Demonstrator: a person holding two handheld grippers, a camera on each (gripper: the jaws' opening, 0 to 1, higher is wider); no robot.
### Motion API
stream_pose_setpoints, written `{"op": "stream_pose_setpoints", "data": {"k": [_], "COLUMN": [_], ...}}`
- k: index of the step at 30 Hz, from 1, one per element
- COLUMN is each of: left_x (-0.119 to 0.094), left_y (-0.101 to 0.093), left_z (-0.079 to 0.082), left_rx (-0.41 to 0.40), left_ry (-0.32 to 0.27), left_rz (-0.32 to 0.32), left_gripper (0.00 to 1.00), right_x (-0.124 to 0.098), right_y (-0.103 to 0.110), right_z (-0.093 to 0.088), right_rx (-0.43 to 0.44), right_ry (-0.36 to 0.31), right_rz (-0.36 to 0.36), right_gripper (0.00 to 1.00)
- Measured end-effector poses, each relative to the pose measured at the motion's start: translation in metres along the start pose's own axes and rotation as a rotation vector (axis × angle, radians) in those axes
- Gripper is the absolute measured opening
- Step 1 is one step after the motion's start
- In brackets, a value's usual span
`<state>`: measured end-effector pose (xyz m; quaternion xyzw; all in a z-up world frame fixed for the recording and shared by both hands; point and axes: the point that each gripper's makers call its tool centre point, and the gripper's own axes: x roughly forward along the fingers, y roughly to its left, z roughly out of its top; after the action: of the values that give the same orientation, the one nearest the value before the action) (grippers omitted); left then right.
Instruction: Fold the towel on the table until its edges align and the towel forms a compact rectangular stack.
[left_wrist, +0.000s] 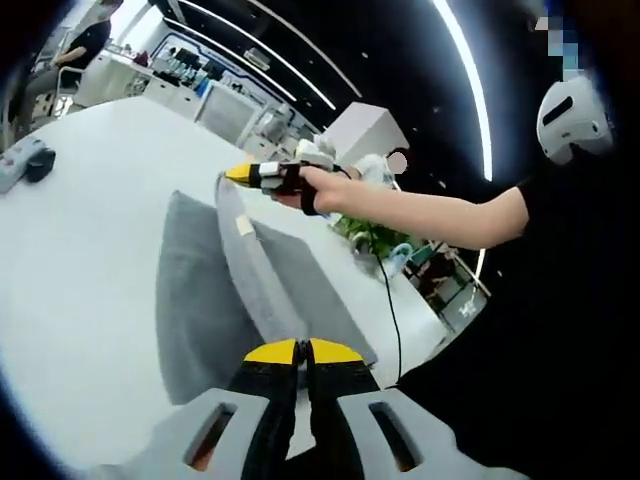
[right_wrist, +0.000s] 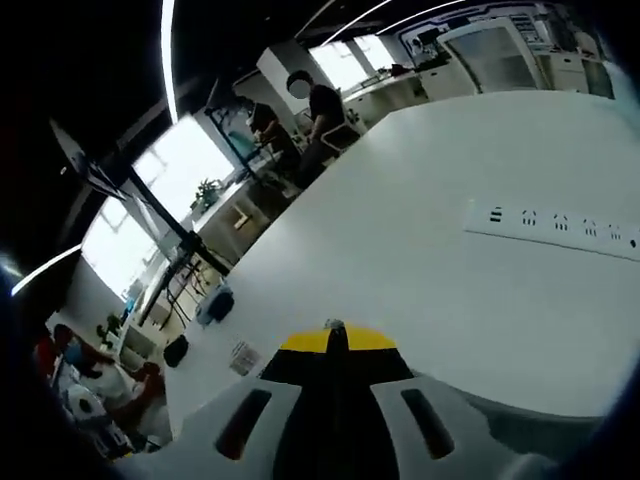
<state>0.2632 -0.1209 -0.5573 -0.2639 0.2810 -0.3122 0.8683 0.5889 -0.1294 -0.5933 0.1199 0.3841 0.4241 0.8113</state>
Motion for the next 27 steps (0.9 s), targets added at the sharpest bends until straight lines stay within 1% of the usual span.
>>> {"op": "stream_pose_setpoints", "data": {"k": [2, 6, 8, 9, 10, 11, 12, 13, 14, 15, 17, 19, 21, 23, 24, 25, 27], "left_x": [0.002, 0.003, 0.002, 0.003, 0.002, 0.001, 0.0, -0.001, -0.002, -0.003, -0.002, -0.002, -0.001, -0.001, 0.0, -0.001, 0.001], "left_y": [0.007, 0.02, 0.03, 0.032, 0.035, 0.042, 0.046, 0.048, 0.05, 0.053, 0.055, 0.058, 0.06, 0.06, 0.06, 0.064, 0.063], "left_z": [-0.006, -0.02, -0.029, -0.033, -0.036, -0.041, -0.043, -0.043, -0.042, -0.04, -0.039, -0.039, -0.041, -0.042, -0.042, -0.045, -0.047], "left_rx": [-0.006, -0.018, -0.039, -0.057, -0.077, -0.083, -0.082, -0.086, -0.095, -0.105, -0.118, -0.115, -0.113, -0.114, -0.101, -0.045, 0.019], "left_ry": [0.0, 0.013, 0.011, 0.013, 0.013, 0.014, 0.011, 0.003, -0.007, -0.028, -0.045, -0.051, -0.052, -0.063, -0.065, -0.036, -0.007], "left_rz": [0.028, 0.082, 0.132, 0.129, 0.139, 0.167, 0.177, 0.185, 0.202, 0.221, 0.224, 0.25, 0.271, 0.285, 0.293, 0.328, 0.337], "left_gripper": [0.02, 0.03, 0.03, 0.03, 0.03, 0.03, 0.03, 0.03, 0.03, 0.03, 0.03, 0.03, 0.03, 0.04, 0.04, 0.04, 0.05], "right_x": [0.007, 0.015, 0.02, 0.021, 0.023, 0.025, 0.026, 0.027, 0.027, 0.027, 0.03, 0.032, 0.035, 0.039, 0.04, 0.041, 0.043], "right_y": [-0.003, 0.002, 0.004, 0.003, 0.0, -0.002, -0.002, 0.001, 0.001, -0.001, -0.002, -0.002, 0.003, 0.005, 0.004, 0.001, 0.005], "right_z": [-0.009, -0.014, -0.017, -0.02, -0.026, -0.031, -0.031, -0.03, -0.029, -0.029, -0.029, -0.029, -0.028, -0.029, -0.03, -0.032, -0.035], "right_rx": [-0.034, -0.01, -0.02, -0.034, -0.069, -0.077, -0.061, -0.022, 0.003, 0.008, -0.003, -0.002, 0.029, 0.029, 0.009, -0.044, -0.03], "right_ry": [0.036, 0.038, 0.047, 0.065, 0.092, 0.105, 0.095, 0.074, 0.067, 0.066, 0.072, 0.074, 0.065, 0.068, 0.072, 0.086, 0.09], "right_rz": [-0.022, -0.003, -0.003, -0.005, -0.008, -0.019, -0.014, 0.005, 0.006, -0.001, -0.001, -0.004, 0.015, 0.02, 0.008, -0.005, 0.008], "right_gripper": [0.0, 0.0, 0.0, 0.0, 0.0, 0.0, 0.0, 0.0, 0.0, 0.0, 0.0, 0.0, 0.01, 0.01, 0.01, 0.01, 0.01]}}
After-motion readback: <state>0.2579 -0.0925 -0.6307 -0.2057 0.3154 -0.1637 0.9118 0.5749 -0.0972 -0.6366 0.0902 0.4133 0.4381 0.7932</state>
